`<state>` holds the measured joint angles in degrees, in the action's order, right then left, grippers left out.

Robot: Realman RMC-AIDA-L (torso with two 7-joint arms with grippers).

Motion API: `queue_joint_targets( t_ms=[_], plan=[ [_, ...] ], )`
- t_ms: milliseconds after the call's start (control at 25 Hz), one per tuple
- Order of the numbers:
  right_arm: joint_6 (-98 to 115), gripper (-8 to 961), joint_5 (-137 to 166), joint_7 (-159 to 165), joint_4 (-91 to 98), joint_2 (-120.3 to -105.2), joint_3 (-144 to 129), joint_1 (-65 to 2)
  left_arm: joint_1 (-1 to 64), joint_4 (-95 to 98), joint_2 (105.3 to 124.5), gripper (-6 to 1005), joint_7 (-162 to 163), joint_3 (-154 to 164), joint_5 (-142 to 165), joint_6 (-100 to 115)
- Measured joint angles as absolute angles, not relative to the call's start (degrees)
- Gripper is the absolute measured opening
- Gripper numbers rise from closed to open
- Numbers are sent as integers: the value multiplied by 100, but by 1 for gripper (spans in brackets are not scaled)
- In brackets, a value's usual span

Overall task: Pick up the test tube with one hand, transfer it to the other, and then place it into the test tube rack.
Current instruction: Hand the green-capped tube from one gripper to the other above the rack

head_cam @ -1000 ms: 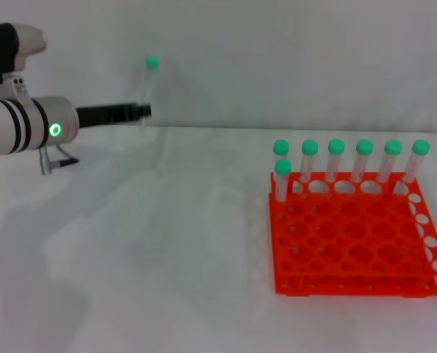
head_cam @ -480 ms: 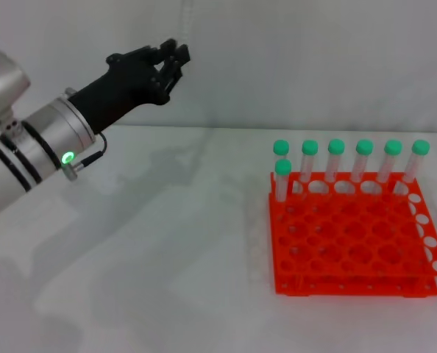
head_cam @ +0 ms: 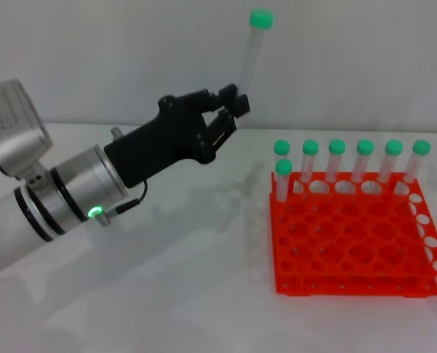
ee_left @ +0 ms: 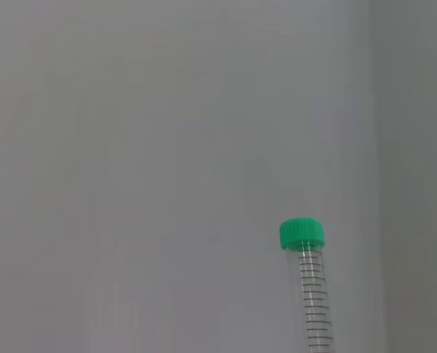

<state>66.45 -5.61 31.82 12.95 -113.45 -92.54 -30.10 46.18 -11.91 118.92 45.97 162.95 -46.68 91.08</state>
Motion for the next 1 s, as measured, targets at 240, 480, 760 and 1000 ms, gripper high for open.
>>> queue_joint_targets(
  t_ms=[240, 480, 760, 1000],
  plan=[
    [7004, 852, 1178, 5106, 1684, -10781, -9230, -2948, 4488, -1089, 11891, 190, 4550, 16295, -4597, 9091],
    [8083, 852, 2076, 6168, 1692, -10464, -9219, -2998, 4390, -878, 11903, 190, 4297, 16295, -4592, 9059],
    [8897, 851, 3093, 6992, 1687, -10274, -9218, -3251, 4300, -200, 11924, 191, 3604, 16295, -4675, 8709],
    [8950, 851, 3175, 6963, 1707, -10367, -9226, -3381, 4324, 126, 11936, 191, 3380, 16295, -4556, 8534]
  ],
)
